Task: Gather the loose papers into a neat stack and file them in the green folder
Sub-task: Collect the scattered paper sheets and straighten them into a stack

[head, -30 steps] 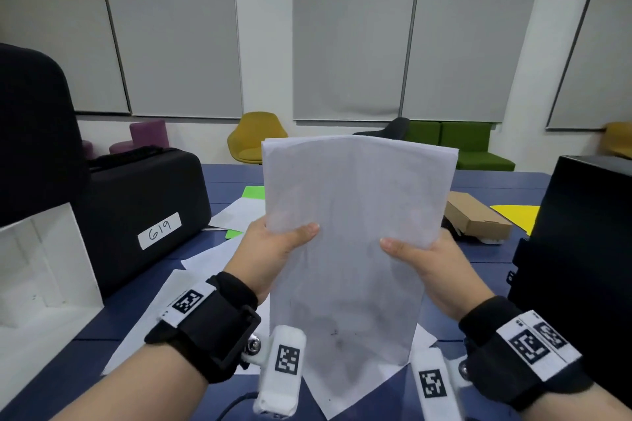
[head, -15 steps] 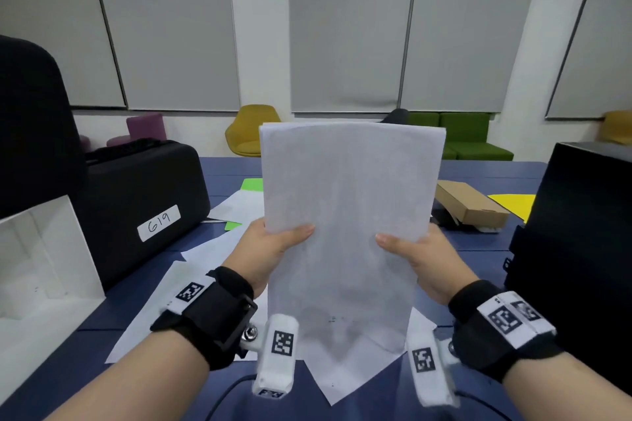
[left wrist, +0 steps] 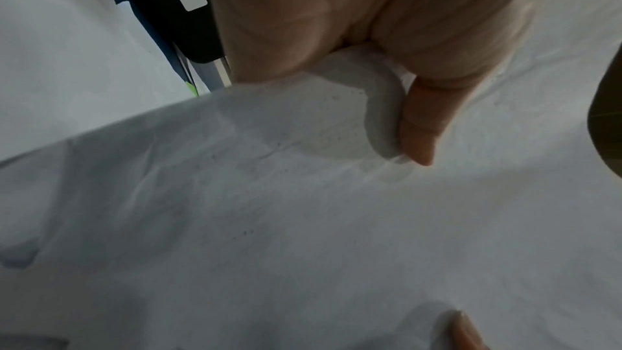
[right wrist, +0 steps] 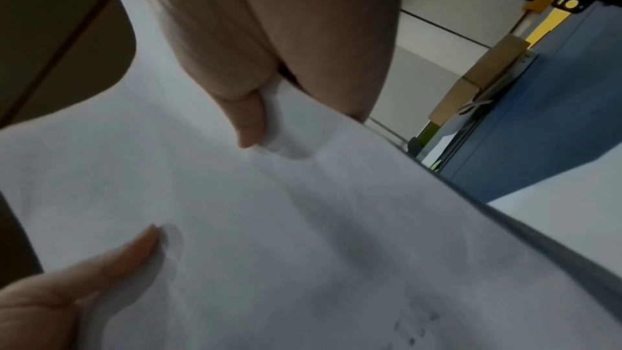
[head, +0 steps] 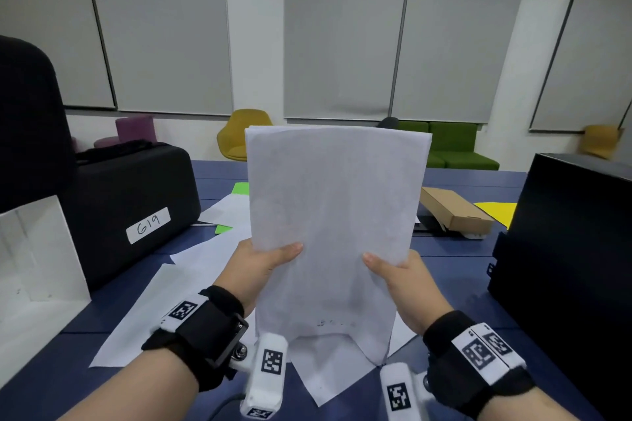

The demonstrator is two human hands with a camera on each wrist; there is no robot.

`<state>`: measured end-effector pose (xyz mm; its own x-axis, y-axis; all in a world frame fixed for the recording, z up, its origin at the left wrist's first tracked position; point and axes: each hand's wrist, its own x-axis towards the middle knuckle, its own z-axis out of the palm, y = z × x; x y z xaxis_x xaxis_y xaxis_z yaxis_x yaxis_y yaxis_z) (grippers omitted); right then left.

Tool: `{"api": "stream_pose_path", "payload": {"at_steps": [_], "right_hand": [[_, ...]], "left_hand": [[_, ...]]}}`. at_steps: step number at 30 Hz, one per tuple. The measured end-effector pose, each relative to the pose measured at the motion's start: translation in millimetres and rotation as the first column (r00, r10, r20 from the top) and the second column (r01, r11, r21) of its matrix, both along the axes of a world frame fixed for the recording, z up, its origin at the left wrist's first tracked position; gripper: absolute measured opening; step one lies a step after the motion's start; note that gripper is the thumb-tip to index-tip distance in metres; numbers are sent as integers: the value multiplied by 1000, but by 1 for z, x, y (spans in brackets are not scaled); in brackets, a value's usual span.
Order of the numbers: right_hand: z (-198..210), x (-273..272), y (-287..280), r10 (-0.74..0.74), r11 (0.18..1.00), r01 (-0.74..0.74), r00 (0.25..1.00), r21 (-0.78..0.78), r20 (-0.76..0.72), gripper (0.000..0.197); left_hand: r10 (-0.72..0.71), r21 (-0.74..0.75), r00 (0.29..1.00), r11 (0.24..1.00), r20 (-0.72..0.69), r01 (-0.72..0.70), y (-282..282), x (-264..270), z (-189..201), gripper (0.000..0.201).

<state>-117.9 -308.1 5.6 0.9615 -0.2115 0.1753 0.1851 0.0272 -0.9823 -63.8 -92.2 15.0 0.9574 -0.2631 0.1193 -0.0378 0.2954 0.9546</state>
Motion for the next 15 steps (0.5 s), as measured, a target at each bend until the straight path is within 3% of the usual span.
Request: {"api": "stream_pose_path", "payload": {"at_steps": [4, 6, 8, 9, 10, 12, 13, 15], "right_hand": [[-3, -5, -1, 52, 998, -53, 998, -20, -21, 23], [-3, -5, -2, 48, 999, -48, 998, -24, -28, 21], [1, -6, -8, 41, 999, -41, 998, 11, -46, 21], [4, -8, -12, 40, 999, -39, 998, 22, -43, 20], [6, -9, -19, 24, 999, -24, 999, 22, -28, 19], [8, -11, -34, -7, 1000, 7, 1000, 14, 16, 11], [8, -12, -41, -16, 1000, 15, 999, 21, 52, 24], [10, -11, -57, -42, 999, 40, 993, 21, 109, 70]], "left_hand": [[-11, 25, 1000, 1000, -16, 11, 4, 0, -8, 35], [25, 130, 1000, 991, 2, -25, 4, 6, -15, 41], [42, 334, 998, 941, 50, -56, 9, 16, -24, 47], [35, 496, 997, 866, 73, -67, 13, 22, -29, 51], [35, 673, 996, 735, 80, -80, 18, 28, -35, 57], [86, 905, 995, 416, 54, -85, 31, 36, -45, 67], [119, 948, 992, 311, 37, -72, 36, 39, -49, 70], [150, 971, 989, 234, 13, -48, 39, 44, -51, 72]]}}
